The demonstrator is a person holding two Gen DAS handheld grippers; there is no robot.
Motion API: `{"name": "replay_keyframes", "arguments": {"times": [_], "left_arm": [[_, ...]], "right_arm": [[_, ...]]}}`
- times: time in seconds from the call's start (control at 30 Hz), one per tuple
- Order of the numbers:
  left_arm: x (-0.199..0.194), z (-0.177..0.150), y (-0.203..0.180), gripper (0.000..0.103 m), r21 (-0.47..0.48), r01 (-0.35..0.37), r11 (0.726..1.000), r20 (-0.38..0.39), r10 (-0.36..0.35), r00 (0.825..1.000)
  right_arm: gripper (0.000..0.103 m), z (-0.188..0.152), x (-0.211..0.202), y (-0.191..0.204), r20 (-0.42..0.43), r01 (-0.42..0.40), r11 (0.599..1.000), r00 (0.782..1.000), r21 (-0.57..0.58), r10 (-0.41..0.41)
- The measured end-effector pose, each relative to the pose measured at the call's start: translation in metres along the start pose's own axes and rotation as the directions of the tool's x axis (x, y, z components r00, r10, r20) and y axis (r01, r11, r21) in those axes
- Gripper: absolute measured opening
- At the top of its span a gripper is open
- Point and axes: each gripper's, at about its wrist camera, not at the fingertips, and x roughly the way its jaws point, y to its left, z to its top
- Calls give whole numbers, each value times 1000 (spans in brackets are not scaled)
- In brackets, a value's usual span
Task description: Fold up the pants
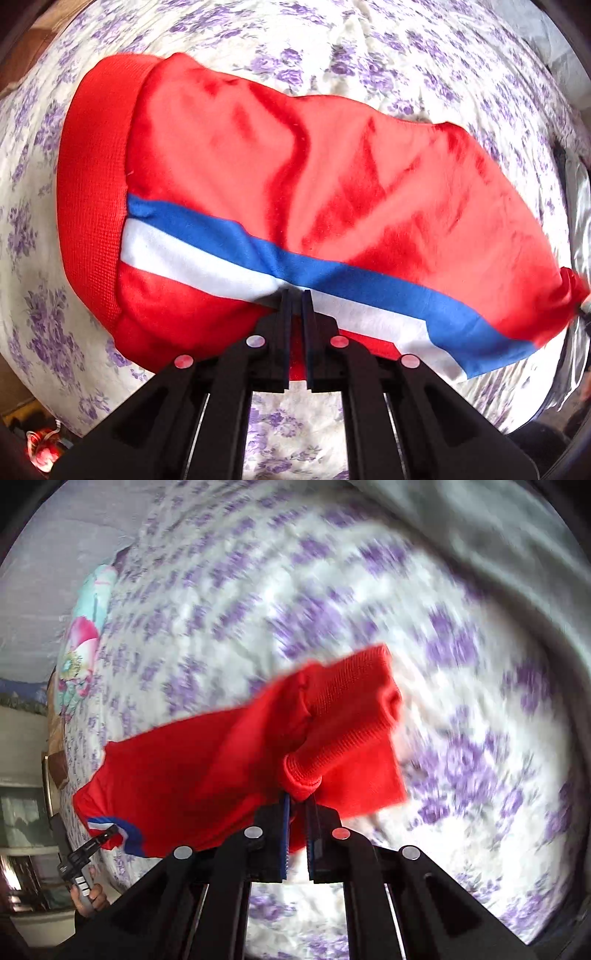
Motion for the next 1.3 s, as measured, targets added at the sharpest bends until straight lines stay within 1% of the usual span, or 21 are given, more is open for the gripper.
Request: {"name": "replay_keyframes", "arguments": {"times": [0.03,0.07,0.1,0.2,0.33,0.37,0.4,0.43,0.5,0.57,0.63,0.73,0.8,0.9,1.0,1.03,1.07,1.1,1.2,1.23,1.3], "left_arm": [[0,1,-2,6,10,-8,1000,-6,8,1000],[0,2,-4,6,22,-16,1000,-12,17,1000],[0,3,-6,6,32,-22,999,-17,22,1000],[0,5,-6,6,42,-17,999,-19,18,1000],[-1,5,9,5,13,46,999,-23,-46,999],[-2,3,17,4,-15,67,998,-28,-68,997],[-5,3,21,4,-30,73,997,-30,-73,997],[-10,1,23,4,-37,68,997,-24,-69,997],[-26,-2,27,4,-33,41,999,20,-40,999],[-39,-2,34,4,-56,44,997,59,-41,997],[-46,5,44,4,-95,63,993,90,-54,994],[-45,20,52,4,-142,38,989,114,-22,993],[-38,29,58,4,-178,47,983,107,-28,994],[-30,34,68,2,-208,38,977,95,-19,995],[-28,33,69,2,-222,49,974,105,-26,994],[-27,32,68,2,-221,46,974,106,-22,994],[-26,31,67,2,-221,42,974,108,-19,994],[-26,31,69,2,-221,41,974,109,-17,994],[-27,28,70,2,-227,38,973,111,-13,994],[-26,29,70,2,-233,25,972,110,1,994],[-31,29,75,2,-242,-32,970,111,61,992]], "right_arm": [[7,-10,16,-13,-2,-47,997,999,57,47],[6,-15,17,-19,31,-92,992,996,87,89],[6,-18,14,-18,60,-101,992,993,76,97],[7,-21,9,-8,82,-60,998,995,10,59],[11,-24,5,-3,18,-39,999,999,-5,39],[17,-26,1,0,-20,-22,1000,1000,-13,22],[29,-29,-2,4,-56,5,999,998,-43,-8],[32,-33,-6,17,-78,28,995,996,-93,-36],[35,-39,-14,52,-98,21,973,994,-229,-45],[41,-39,-15,97,-120,-27,935,993,-353,-17],[46,-33,-6,148,-138,-87,874,990,-479,23],[47,-18,27,236,-145,-138,733,988,-666,54],[47,-7,58,291,-171,-171,645,983,-745,63],[47,2,110,354,-205,-176,521,979,-835,3],[47,9,150,393,-195,-149,421,978,-895,-69],[46,12,159,396,-198,-147,413,977,-899,-83],[40,15,170,399,-219,-163,416,971,-895,-92],[29,18,179,401,-253,-190,420,962,-887,-101],[7,17,197,401,-310,-239,397,943,-886,-124],[7,17,195,403,-311,-248,393,944,-885,-106],[6,21,185,405,-314,-266,412,948,-872,-52]]}}
